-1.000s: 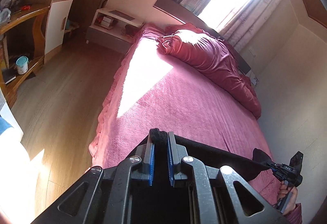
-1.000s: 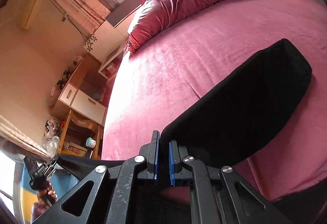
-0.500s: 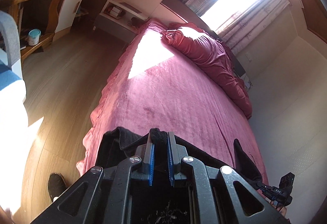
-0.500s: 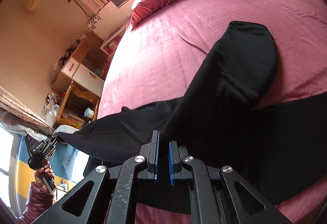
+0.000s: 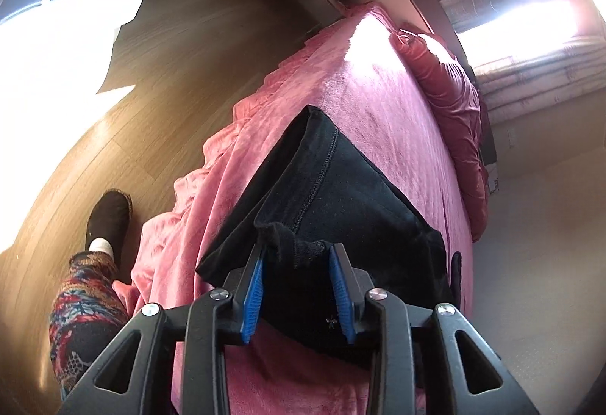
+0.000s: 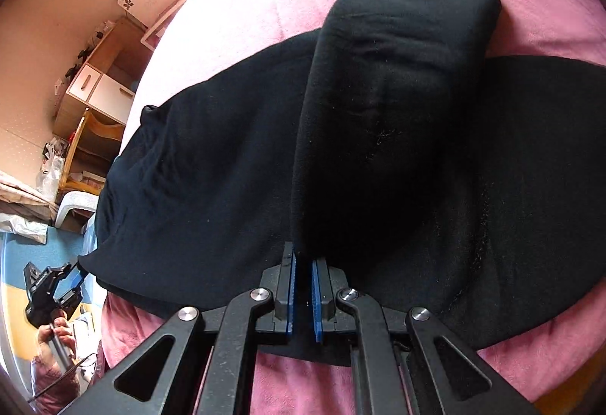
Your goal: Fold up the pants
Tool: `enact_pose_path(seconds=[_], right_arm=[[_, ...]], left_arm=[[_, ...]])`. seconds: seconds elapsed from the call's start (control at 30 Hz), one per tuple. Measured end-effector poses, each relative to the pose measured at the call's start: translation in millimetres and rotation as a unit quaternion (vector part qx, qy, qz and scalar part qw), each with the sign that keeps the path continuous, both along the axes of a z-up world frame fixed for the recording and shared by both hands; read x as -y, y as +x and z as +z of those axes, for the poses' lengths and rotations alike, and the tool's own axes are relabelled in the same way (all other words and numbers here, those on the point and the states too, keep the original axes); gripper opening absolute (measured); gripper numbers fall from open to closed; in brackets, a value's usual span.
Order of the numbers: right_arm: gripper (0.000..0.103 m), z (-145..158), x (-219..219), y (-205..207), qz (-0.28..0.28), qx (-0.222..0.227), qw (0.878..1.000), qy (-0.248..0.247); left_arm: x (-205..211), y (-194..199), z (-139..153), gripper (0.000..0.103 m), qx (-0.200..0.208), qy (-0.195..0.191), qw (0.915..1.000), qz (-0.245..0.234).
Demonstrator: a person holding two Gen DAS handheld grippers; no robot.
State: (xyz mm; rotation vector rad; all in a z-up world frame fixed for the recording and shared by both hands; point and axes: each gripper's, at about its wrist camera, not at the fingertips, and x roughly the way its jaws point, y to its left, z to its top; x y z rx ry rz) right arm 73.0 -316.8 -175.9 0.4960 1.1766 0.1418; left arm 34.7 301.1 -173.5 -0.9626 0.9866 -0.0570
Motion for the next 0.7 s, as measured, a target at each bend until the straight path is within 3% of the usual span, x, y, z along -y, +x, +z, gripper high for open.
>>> enact_pose_path(seconds=[0.1, 0.23, 0.33, 0.47, 0.53, 0.7], right_arm=[[0.007, -5, -3, 2, 0.003, 0.001, 1.0, -0.002], [0.008, -9, -3, 5, 0.0, 0.0, 1.0, 0.005], [0.008, -9, 1, -2, -0.001, 0.002, 1.0, 0.006], [0.008, -6, 3, -6, -0.002, 0.007, 1.0, 0.001], [0.007, -1, 2, -7, -0.004, 0.012, 1.0, 0.003], [0.007, 28, 10, -27, 0.001, 0.046, 0.999, 0.013]], left_arm=[[-10, -12, -7, 0.04, -0.014, -0.053, 0.9979, 0.034], [-9, -20, -15, 0.04, -0.032, -0.083, 0.9951, 0.045], [-6, -20, -15, 0.038, -0.039, -0.065, 0.9955, 0.056], [-3, -11, -11, 0.013, -0.029, -0.038, 0.9977, 0.049], [-2, -3, -2, 0.009, -0.015, -0.02, 0.9988, 0.042], [-4, 11, 34, 0.008, 0.071, -0.006, 0.9972, 0.023]])
